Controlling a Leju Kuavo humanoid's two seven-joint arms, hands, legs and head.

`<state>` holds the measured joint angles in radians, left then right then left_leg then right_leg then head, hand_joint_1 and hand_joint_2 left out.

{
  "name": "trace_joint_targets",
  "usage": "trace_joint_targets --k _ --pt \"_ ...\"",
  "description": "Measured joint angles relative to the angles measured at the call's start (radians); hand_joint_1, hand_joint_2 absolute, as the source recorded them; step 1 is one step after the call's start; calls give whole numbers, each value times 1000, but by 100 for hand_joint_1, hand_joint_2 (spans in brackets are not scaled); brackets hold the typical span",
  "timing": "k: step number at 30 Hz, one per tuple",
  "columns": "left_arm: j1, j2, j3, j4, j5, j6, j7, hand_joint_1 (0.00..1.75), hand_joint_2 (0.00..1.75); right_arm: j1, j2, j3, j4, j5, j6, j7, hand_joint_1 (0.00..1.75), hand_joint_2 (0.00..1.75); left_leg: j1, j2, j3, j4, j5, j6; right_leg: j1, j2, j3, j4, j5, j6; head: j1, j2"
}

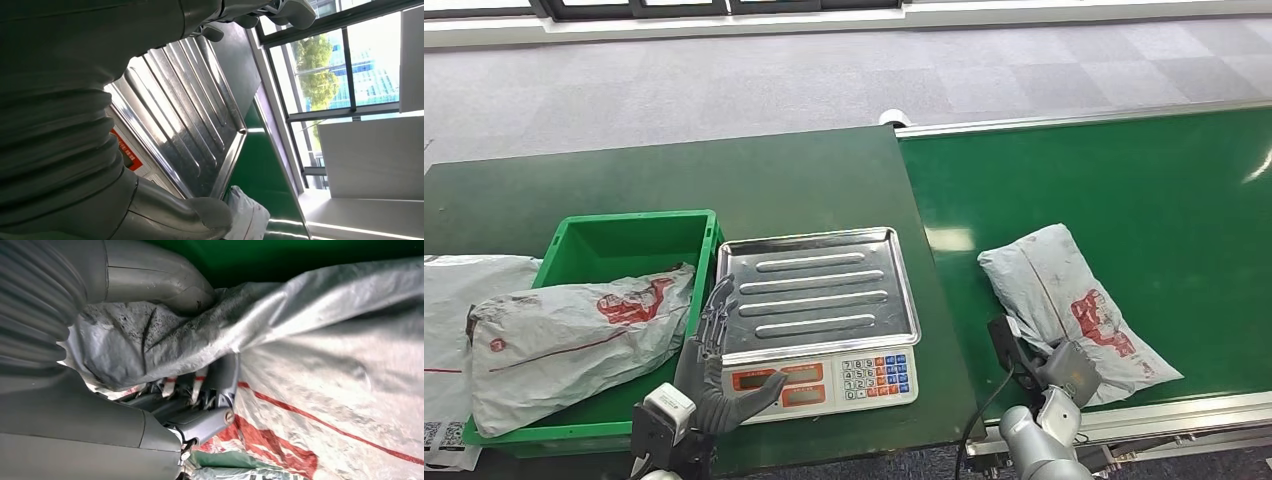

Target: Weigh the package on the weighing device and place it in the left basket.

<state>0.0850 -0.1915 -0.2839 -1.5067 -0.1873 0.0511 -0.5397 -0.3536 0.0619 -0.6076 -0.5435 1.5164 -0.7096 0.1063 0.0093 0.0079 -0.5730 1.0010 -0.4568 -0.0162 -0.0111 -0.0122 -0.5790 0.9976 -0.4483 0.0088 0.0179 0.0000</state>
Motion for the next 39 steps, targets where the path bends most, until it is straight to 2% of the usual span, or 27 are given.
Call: trace_joint_targets --k 9,12,14,16,18,19,20,21,25,28,33,36,39 --pt "0 0 0 5 0 1 -2 0 175 -3 0 0 -2 -2 -1 -7 175 175 0 0 0 0 -1 0 1 0 0 0 -2 0 0 0" --pt "0 0 0 5 0 2 -3 0 175 1 2 0 -21 -21 2 -47 175 175 0 0 -1 0 0 0 0 0 0 0 -1 0 0 0" --pt "0 0 1 6 0 5 -4 0 175 11 15 -9 -66 -69 4 -143 175 175 0 0 -2 0 0 0 0 -1 -1 0 0 0 0 0" --pt "0 0 3 9 0 9 -5 0 175 18 48 -40 -150 -141 4 -327 175 175 0 0 -7 0 0 0 -1 0 -3 1 1 0 0 0" --pt "-2 0 5 14 -1 11 -8 0 175 13 96 -86 -263 -230 3 -553 175 175 -1 2 -9 0 1 0 0 1 -6 1 1 -1 0 0" --pt "-3 0 5 17 -3 12 -11 0 175 10 122 -100 -328 -282 3 -637 175 175 -1 2 -8 0 1 -1 0 1 -6 1 1 -1 0 0" --pt "-4 0 5 20 -5 12 -15 0 175 13 145 -101 -400 -331 3 -686 175 175 -1 1 -6 0 1 -1 0 1 -7 2 1 -1 0 0" --pt "-5 0 6 24 -8 12 -20 0 175 22 165 -86 -473 -368 4 -686 175 175 -1 -1 -6 0 2 -2 0 -1 -7 2 1 -1 0 0" --pt "-7 0 8 45 -13 15 -42 0 175 98 223 63 -763 -407 6 -547 175 175 -1 -3 -8 -1 2 -3 0 -2 -10 4 0 -3 0 0" --pt "-14 -1 9 60 -14 17 -49 0 175 134 246 170 -902 -408 7 -521 175 175 -1 0 -8 -1 2 -3 0 0 -11 4 0 -3 0 0" --pt "-21 -3 11 74 -13 18 -52 0 175 146 250 248 -1001 -425 8 -541 175 175 -1 0 -9 -1 2 -3 0 0 -11 4 0 -3 0 0" --pt "-24 -3 12 79 -10 20 -52 0 175 145 250 275 -1000 -438 10 -584 175 175 -1 0 -9 -1 2 -3 0 0 -11 4 0 -3 0 0" --pt "-27 -4 11 82 -10 20 -56 0 175 146 251 314 -969 -417 13 -592 175 175 -1 0 -9 -1 2 -3 0 0 -11 4 0 -3 0 0"
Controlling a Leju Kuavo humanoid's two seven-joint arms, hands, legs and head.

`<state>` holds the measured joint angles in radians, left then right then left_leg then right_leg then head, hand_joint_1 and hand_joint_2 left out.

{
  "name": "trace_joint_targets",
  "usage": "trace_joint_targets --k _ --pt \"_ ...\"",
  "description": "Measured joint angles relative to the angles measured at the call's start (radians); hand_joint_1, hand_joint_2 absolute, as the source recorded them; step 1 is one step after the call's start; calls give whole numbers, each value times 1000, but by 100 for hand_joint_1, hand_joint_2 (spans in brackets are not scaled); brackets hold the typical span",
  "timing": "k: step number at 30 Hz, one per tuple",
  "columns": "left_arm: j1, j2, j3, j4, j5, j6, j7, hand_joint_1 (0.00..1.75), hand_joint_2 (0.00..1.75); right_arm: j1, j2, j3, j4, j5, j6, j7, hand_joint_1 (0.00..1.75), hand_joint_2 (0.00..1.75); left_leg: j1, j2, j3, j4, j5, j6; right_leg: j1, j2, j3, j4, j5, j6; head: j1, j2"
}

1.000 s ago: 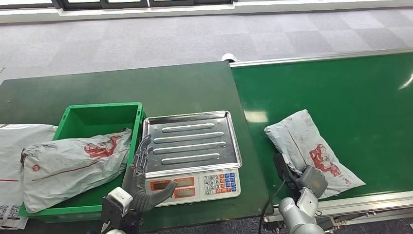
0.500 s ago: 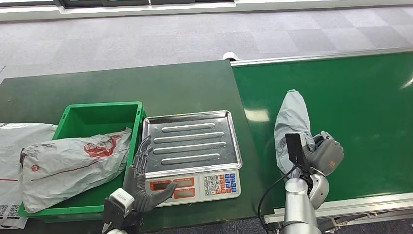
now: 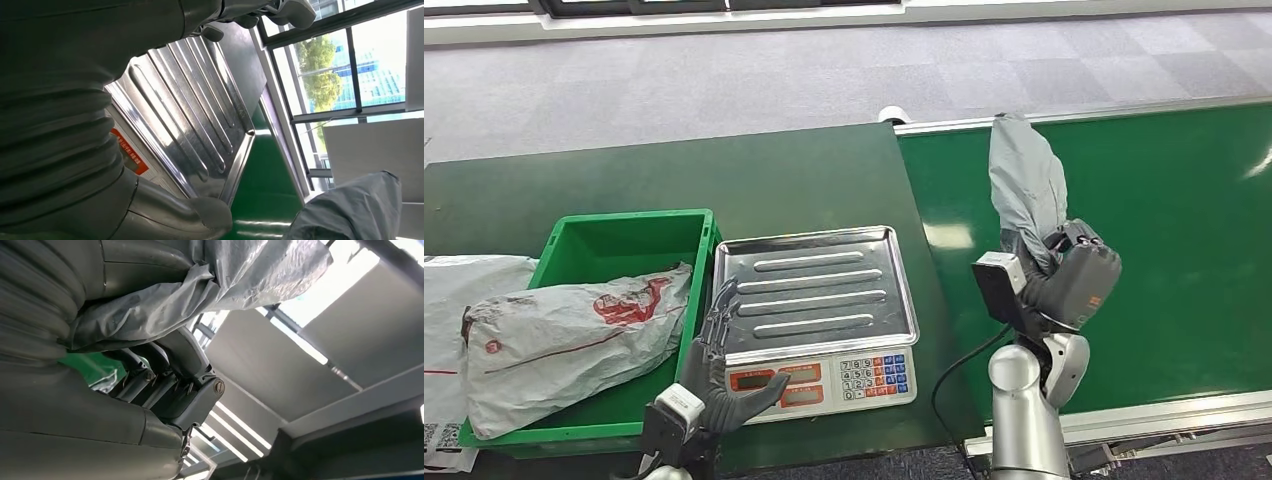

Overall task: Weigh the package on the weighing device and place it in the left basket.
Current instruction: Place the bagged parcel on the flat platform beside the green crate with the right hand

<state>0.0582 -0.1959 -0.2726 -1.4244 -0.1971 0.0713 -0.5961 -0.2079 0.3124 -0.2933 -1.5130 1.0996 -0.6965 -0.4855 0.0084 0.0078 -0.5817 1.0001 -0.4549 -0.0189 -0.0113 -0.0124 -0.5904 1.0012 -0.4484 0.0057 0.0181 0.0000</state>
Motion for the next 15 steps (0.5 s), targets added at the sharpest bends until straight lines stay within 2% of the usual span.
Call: trace_joint_targets --k 8,13,15 --pt "-19 -2 -12 19 11 -3 -13 0 175 -27 2 159 222 -88 23 -41 175 175 0 0 -1 0 1 -1 1 0 0 1 0 0 0 0" --pt "-37 -2 -26 31 31 -22 -53 0 175 -107 12 331 439 -305 231 -23 175 175 0 3 -1 -1 1 -2 2 3 -2 2 0 -2 0 0" --pt "-43 -2 -36 30 33 -25 -61 0 175 -148 23 407 531 -354 245 -28 175 175 0 3 0 -1 2 -3 2 3 -3 2 0 -2 0 0"
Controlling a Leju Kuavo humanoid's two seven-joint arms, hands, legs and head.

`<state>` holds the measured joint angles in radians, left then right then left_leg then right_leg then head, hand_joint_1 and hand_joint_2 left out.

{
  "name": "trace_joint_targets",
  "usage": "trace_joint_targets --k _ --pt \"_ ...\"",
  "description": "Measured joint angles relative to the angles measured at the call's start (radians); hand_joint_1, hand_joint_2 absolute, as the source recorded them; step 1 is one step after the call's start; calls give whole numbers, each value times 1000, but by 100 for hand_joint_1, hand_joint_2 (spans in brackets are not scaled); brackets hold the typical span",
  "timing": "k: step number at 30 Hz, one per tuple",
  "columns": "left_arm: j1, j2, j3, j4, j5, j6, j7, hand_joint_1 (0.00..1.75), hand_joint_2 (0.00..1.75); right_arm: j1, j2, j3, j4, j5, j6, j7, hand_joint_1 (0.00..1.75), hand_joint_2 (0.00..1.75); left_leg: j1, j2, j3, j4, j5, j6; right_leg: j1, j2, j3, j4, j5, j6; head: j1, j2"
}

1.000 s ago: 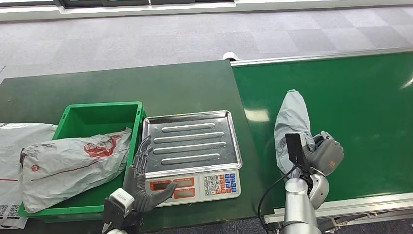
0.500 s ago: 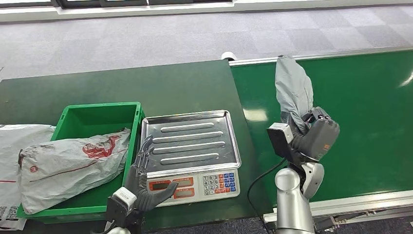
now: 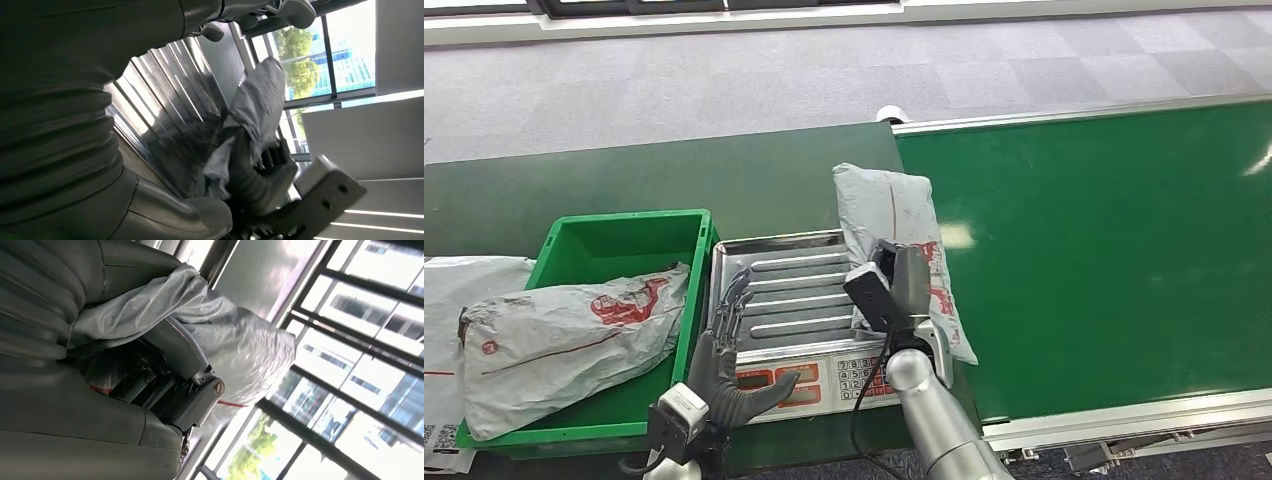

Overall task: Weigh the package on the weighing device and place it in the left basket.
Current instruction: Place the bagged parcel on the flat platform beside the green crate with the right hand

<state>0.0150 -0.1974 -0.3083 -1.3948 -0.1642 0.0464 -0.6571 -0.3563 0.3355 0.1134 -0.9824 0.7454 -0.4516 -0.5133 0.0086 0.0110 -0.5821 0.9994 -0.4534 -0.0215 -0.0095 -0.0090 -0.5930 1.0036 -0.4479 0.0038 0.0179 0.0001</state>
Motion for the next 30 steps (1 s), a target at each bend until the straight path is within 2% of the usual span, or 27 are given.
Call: trace_joint_targets --k 7,12,15,16,19,20,24,28,30 --pt "-2 4 -19 -1 3 0 -10 0 175 -79 24 198 171 -78 1 -6 175 175 0 0 0 0 0 0 0 0 0 0 0 0 0 0" --pt "-3 6 -21 1 6 2 -13 0 175 -103 29 268 217 -103 1 -26 175 175 0 -1 0 0 0 0 0 0 0 0 0 0 0 0" --pt "-10 6 -21 3 6 1 -14 0 175 -112 29 295 227 -149 16 -70 175 175 0 -1 0 0 0 0 -1 0 0 0 0 0 0 0" --pt "-14 6 -23 4 7 0 -15 0 175 -117 29 304 228 -173 31 -89 145 175 0 -1 0 0 0 0 -1 0 0 0 0 0 0 0" --pt "-22 8 -33 10 8 -5 -22 0 175 -133 29 331 226 -236 89 -112 14 175 0 -1 0 0 0 0 -1 0 0 0 0 0 0 0" --pt "-22 8 -36 11 8 -7 -24 0 175 -138 29 339 225 -246 97 -106 0 175 0 -1 0 0 0 0 0 0 0 0 0 0 0 0" --pt "-22 12 -43 13 8 -7 -27 0 175 -151 28 353 224 -275 63 -77 0 0 0 -1 0 0 0 0 0 0 0 0 0 0 0 0" --pt "-21 14 -44 12 4 3 -16 0 175 -149 16 352 212 -295 -40 -88 0 0 0 -1 0 0 0 0 0 0 0 0 0 0 0 0" --pt "-18 15 -44 11 -2 3 -11 0 175 -130 -2 346 160 -296 -63 -86 0 0 0 -1 0 0 0 0 -1 0 0 0 0 0 0 0"
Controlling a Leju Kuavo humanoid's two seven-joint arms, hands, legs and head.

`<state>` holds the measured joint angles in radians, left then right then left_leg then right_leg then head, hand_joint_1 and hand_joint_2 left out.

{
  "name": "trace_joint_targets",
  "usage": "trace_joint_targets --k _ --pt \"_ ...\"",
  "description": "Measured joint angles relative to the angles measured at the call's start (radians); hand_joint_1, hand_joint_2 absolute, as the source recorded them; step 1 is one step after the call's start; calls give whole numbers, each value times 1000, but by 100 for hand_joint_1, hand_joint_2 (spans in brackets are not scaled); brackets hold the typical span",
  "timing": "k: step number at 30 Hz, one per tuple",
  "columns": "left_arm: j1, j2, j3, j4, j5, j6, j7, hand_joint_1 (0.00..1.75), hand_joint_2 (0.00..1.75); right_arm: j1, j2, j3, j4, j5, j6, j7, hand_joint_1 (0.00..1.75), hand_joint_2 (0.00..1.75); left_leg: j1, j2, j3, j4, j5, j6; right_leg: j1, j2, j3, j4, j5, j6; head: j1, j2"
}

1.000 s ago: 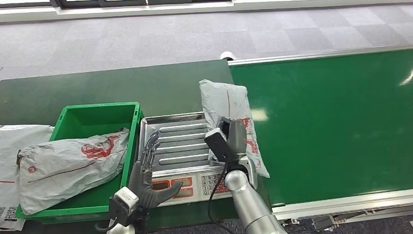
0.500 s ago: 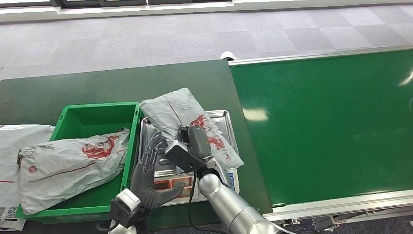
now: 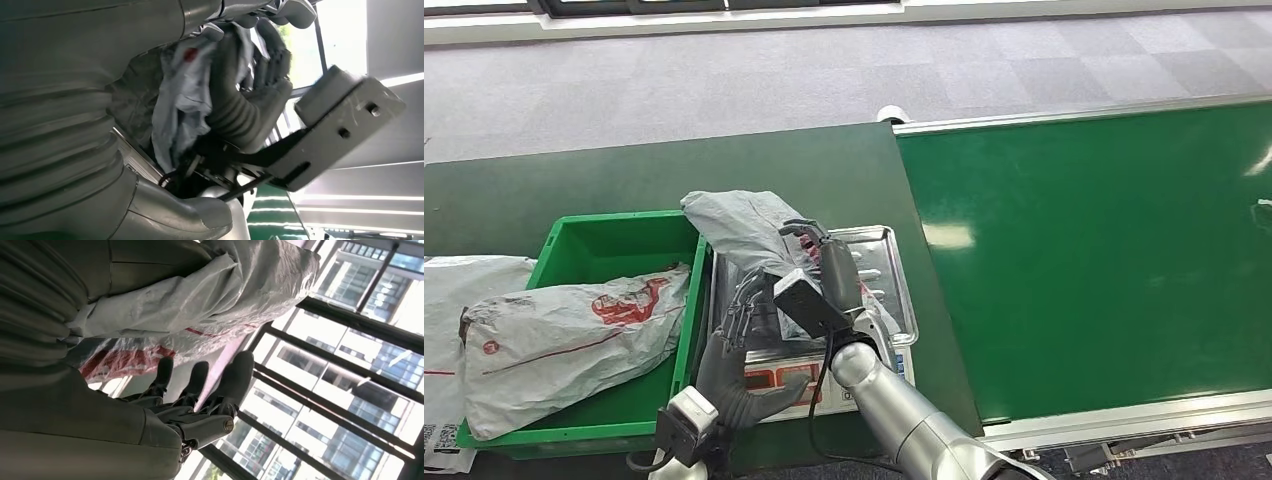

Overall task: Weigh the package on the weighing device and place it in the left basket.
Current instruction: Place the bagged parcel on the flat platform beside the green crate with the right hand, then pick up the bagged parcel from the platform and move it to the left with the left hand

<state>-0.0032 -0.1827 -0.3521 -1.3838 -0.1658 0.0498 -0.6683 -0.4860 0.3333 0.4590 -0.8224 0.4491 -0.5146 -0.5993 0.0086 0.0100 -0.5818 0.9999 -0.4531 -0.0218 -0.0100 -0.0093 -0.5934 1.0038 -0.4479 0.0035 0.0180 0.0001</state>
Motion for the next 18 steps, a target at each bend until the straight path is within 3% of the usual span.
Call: trace_joint_targets --k 7,18 --pt "15 0 0 -10 -20 0 10 0 175 119 -79 -34 -317 0 0 26 0 0 0 -1 -1 0 -1 1 -1 -1 0 0 0 0 0 0" --pt "16 0 0 -11 -30 -2 13 0 175 213 -126 -72 -551 -137 93 -11 0 0 0 0 -1 0 -1 1 0 -1 0 0 0 0 0 0"
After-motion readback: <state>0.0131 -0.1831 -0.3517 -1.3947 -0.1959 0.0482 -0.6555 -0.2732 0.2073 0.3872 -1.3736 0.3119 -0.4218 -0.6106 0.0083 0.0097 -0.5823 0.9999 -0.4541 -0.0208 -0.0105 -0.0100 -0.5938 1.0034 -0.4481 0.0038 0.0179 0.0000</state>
